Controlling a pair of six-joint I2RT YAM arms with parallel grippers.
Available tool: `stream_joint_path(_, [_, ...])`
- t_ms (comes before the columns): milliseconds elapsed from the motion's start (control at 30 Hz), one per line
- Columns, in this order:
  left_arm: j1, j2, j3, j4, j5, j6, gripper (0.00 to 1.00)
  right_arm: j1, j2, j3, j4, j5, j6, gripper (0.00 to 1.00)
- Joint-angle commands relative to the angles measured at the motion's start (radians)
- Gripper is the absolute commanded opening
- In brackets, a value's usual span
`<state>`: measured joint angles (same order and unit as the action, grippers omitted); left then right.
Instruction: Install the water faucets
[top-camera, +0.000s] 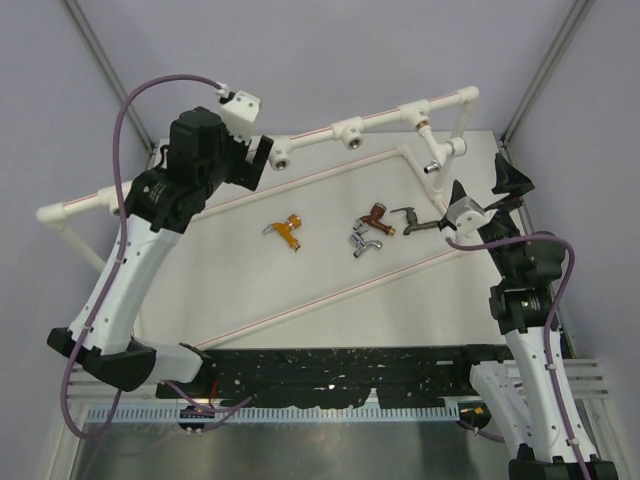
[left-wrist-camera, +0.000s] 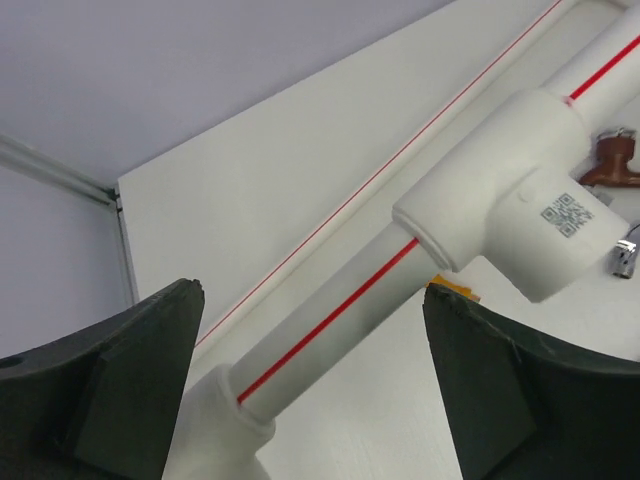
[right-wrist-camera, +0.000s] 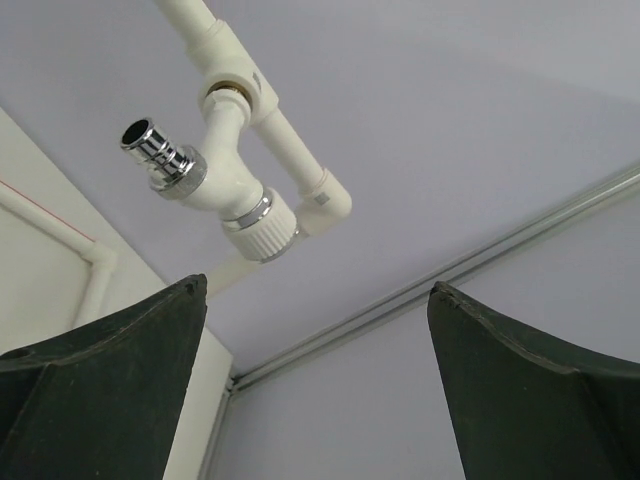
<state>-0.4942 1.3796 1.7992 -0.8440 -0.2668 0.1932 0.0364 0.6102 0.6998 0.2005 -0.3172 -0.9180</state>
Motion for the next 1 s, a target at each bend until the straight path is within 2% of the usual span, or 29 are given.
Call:
stream_joint_path(0, [0.032,-0.175,-0.053,0.072,0.026,-0.172,0.96,0.0,0.066,0.111,0.027,-0.077,-0.231,0.95])
stream_joint_path(33, [0.051,-0.209,-0.085,0.08,0.044,-0.187,0.97,0.006,0.078,0.118,0.022,-0.089,-0.27,0.95])
stream_joint_path(167, [0.176,-0.388,-0.263,0.129,0.116,-0.306,0.97,0.023,0.135,0.125,0.089,-0.114,-0.262,0.95])
stream_joint_path(267, [0.244,-0.511,-0.383,0.149,0.123,-0.331,0.96,0.025,0.177,0.156,0.06,-0.134,-0.272,0.95])
stream_joint_path(533, [0.253,-0.652,-0.531,0.143,0.043,-0.351,0.96,0.031,0.273,0.176,0.151,-0.152,-0.204,1.0])
stream_joint_path(600, [0.253,-0.668,-0.544,0.145,0.057,-0.363,0.95,0.031,0.293,0.173,0.195,-0.166,-0.159,0.96])
stream_joint_path(733, [0.253,-0.686,-0.564,0.145,0.067,-0.373,0.95,0.031,0.33,0.155,0.29,-0.189,-0.023,0.85])
stream_joint_path(800, [0.253,-0.698,-0.578,0.148,0.072,-0.376,0.94,0.033,0.339,0.144,0.332,-0.2,0.063,0.75])
stream_joint_path(833, [0.253,-0.705,-0.586,0.149,0.08,-0.379,0.94,0.033,0.342,0.129,0.367,-0.201,0.132,0.67])
stream_joint_path(933, [0.253,-0.732,-0.623,0.166,0.089,-0.377,0.93,0.031,0.344,0.09,0.453,-0.201,0.273,0.34])
stream_joint_path(967, [0.25,-0.741,-0.636,0.178,0.093,-0.376,0.93,0.033,0.344,0.073,0.489,-0.2,0.368,0.3])
